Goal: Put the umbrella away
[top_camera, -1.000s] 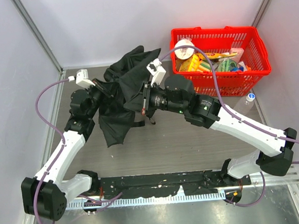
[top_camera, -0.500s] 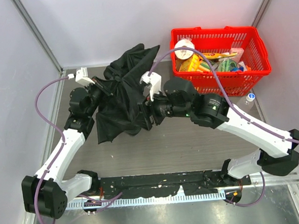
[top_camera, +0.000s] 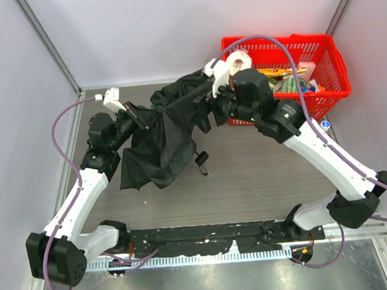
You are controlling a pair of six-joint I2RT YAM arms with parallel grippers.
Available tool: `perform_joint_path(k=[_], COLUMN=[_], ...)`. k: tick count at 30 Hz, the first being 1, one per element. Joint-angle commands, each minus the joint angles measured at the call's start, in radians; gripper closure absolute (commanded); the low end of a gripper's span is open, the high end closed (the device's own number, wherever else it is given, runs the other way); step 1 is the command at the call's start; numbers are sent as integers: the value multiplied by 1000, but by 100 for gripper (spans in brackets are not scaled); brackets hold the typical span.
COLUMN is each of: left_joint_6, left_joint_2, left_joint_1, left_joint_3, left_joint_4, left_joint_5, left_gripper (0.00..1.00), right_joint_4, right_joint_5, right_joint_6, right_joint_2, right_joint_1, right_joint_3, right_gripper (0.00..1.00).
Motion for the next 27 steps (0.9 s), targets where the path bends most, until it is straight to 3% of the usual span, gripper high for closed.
perform_joint_path(k=[1, 9, 15, 23, 27], left_joint_6=[-6, -14, -84, -238, -324], left_joint_2=[-56, -67, -55, -26, 10], left_joint_1=[4, 4, 4, 4, 3], left_joint_3=[37, 43, 23, 9, 6], left_joint_4=[145, 225, 364, 529, 620], left_joint_5=[141, 247, 347, 423, 474], left_gripper=[100, 100, 100, 100, 100], right_joint_4=[104, 217, 256, 286, 349], right_joint_5=[-288, -312, -240, 108, 63], right_joint_6=[-20, 11, 28, 34, 55], right_joint_2=[49, 91, 133, 190, 203], right_joint_1=[-25, -24, -15, 62, 64], right_joint_3=[-12, -83, -94, -98, -118], right_gripper=[14, 12, 12, 11, 12])
